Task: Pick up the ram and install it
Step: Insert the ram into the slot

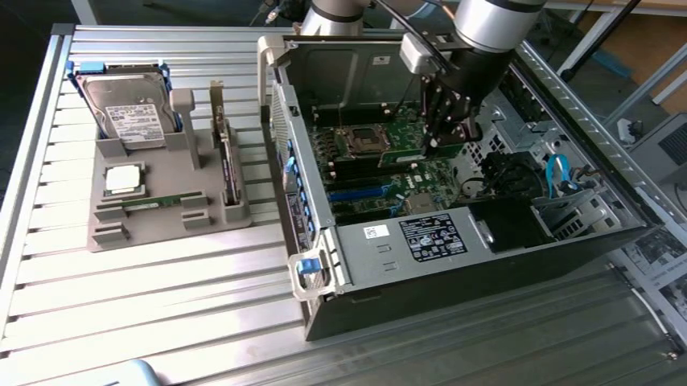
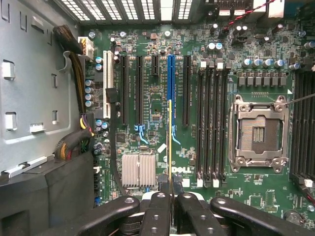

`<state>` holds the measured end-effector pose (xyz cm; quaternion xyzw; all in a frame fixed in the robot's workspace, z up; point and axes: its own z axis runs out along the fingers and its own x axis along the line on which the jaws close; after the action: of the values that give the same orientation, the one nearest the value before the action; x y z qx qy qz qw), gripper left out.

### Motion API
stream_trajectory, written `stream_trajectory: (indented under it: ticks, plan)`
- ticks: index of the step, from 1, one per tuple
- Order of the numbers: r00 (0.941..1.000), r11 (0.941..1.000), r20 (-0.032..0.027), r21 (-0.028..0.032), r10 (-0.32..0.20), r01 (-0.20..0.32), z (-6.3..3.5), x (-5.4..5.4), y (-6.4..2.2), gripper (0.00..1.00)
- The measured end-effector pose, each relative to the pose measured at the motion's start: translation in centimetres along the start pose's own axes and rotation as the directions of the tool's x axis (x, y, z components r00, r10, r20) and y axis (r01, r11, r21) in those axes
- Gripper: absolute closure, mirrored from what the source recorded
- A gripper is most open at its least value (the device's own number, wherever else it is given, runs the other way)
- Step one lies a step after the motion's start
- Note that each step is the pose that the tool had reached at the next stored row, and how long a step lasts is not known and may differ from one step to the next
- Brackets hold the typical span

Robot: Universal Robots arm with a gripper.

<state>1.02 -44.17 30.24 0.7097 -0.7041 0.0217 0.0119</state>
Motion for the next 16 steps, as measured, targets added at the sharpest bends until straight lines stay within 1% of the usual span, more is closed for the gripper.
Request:
stream_trajectory:
  ticks: [16]
  plan:
    - [1.0000, 1.0000, -0.0001, 0.0000, 0.000, 0.000, 0.39, -0.02, 0.06, 0.88]
